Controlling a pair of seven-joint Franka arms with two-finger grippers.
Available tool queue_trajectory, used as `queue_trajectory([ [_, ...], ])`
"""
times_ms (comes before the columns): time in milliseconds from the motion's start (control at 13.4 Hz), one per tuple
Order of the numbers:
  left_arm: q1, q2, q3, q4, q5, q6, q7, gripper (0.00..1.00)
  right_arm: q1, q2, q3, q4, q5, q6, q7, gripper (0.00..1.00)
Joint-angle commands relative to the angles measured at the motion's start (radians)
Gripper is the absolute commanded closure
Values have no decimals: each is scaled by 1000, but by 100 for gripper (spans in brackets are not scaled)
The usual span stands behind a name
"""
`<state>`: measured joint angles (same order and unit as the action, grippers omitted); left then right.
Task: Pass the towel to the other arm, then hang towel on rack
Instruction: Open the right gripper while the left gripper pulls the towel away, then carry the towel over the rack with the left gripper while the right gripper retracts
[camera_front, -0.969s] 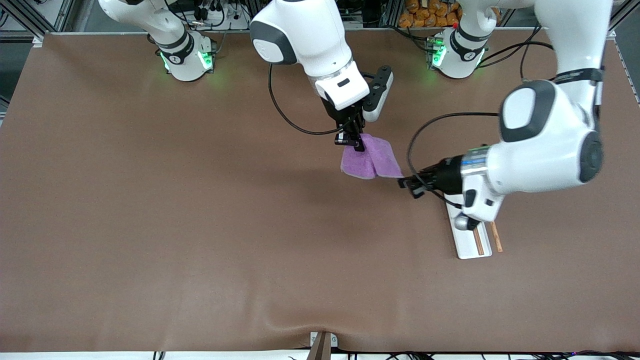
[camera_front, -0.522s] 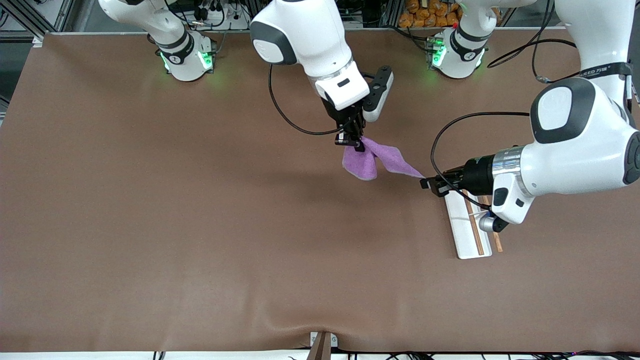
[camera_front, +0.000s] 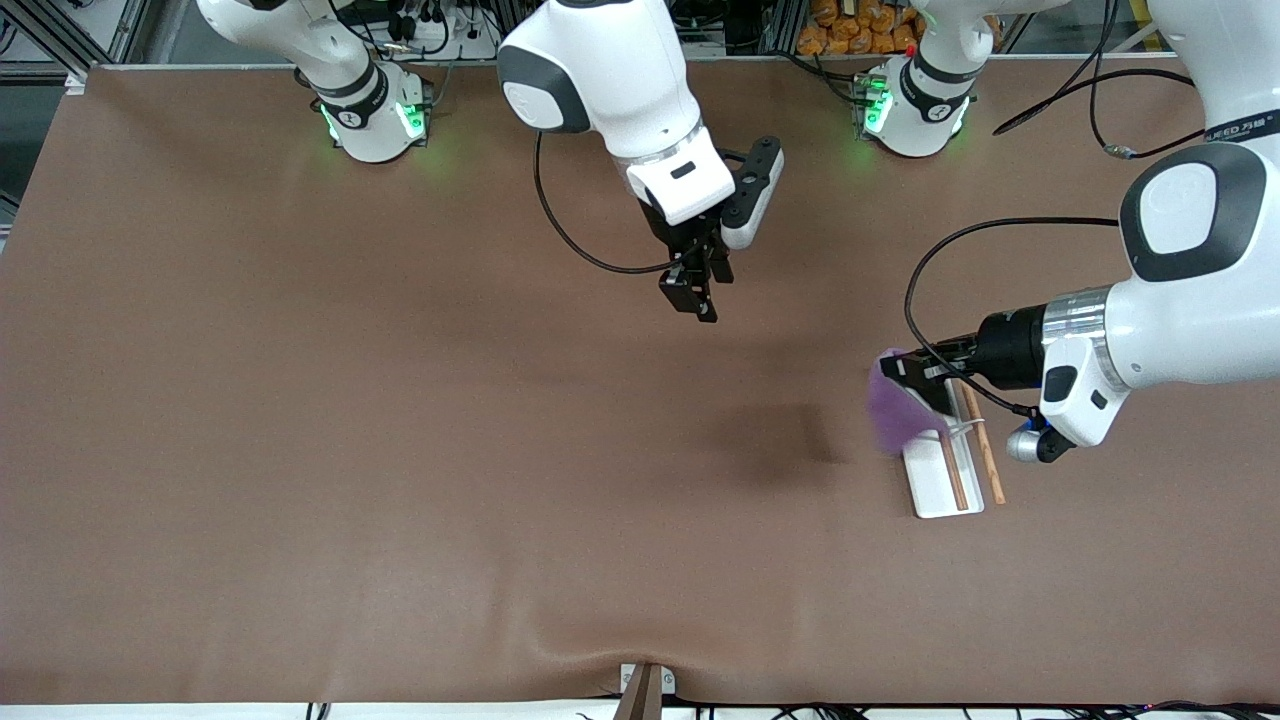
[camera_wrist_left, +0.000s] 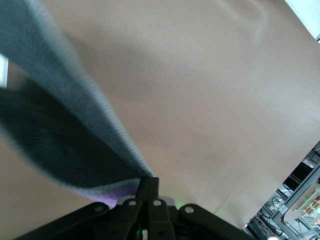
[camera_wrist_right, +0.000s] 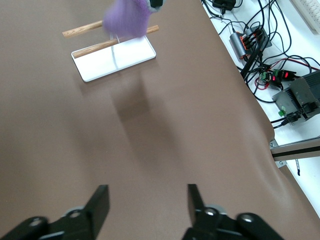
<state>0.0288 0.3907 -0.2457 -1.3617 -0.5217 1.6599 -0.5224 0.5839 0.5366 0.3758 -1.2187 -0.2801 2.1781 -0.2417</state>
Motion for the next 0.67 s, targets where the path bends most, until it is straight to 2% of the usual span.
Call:
queue_trajectory([
  [0, 2, -19, -7, 12, -8, -26, 8, 100, -6, -3, 6, 2, -22, -12, 21, 0],
  [149, -4, -45, -3, 13, 5, -29, 7, 100, -16, -6, 6, 1, -21, -17, 22, 0],
  [373, -39, -61, -9, 32, 153, -29, 7, 100, -68, -12, 6, -19, -17, -50, 28, 0],
  [597, -105, -67, -9, 32, 337, -29, 8, 100, -147, -20, 6, -38, -16, -141, 177, 0],
])
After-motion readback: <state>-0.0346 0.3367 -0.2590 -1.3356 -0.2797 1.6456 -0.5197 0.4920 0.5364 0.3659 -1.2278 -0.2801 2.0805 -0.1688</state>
